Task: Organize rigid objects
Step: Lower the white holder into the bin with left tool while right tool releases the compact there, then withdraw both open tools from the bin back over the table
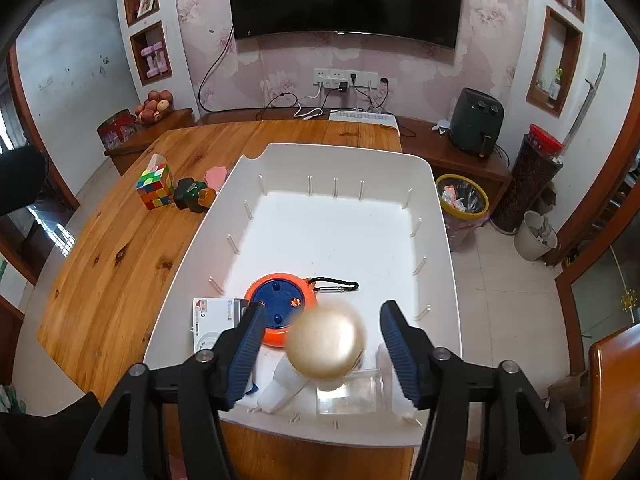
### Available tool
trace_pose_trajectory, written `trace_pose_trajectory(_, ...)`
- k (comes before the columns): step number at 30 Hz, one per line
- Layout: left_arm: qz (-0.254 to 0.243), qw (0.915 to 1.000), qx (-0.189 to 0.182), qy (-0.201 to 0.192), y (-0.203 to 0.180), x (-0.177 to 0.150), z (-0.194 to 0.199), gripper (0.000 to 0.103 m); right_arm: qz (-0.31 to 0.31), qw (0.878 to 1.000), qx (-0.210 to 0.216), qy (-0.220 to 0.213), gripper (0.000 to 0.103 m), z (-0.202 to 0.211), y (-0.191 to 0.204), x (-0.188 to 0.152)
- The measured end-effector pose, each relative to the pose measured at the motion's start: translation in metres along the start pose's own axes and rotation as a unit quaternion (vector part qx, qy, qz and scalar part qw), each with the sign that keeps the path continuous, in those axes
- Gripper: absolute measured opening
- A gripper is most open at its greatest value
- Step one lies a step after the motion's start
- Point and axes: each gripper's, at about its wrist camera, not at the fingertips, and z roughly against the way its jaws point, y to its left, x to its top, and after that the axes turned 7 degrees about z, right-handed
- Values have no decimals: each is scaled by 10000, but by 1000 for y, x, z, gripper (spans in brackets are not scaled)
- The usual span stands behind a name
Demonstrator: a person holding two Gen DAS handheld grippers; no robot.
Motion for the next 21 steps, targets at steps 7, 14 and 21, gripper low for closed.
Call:
trace_pose_trajectory(7, 340, 9961, 791, 178, 17, -2, -8, 70, -16, 9999, 117, -9, 66, -2, 1, 2)
trace_pose_trajectory(14, 894, 9900, 1030, 372, 43, -16, -7, 70, 6, 9993, 368, 86, 66, -8, 9, -2)
trace_pose_trajectory(21, 1334, 9789, 1377, 713, 71, -33, -3, 70, -154, 9972, 715, 165, 66, -18, 18, -3)
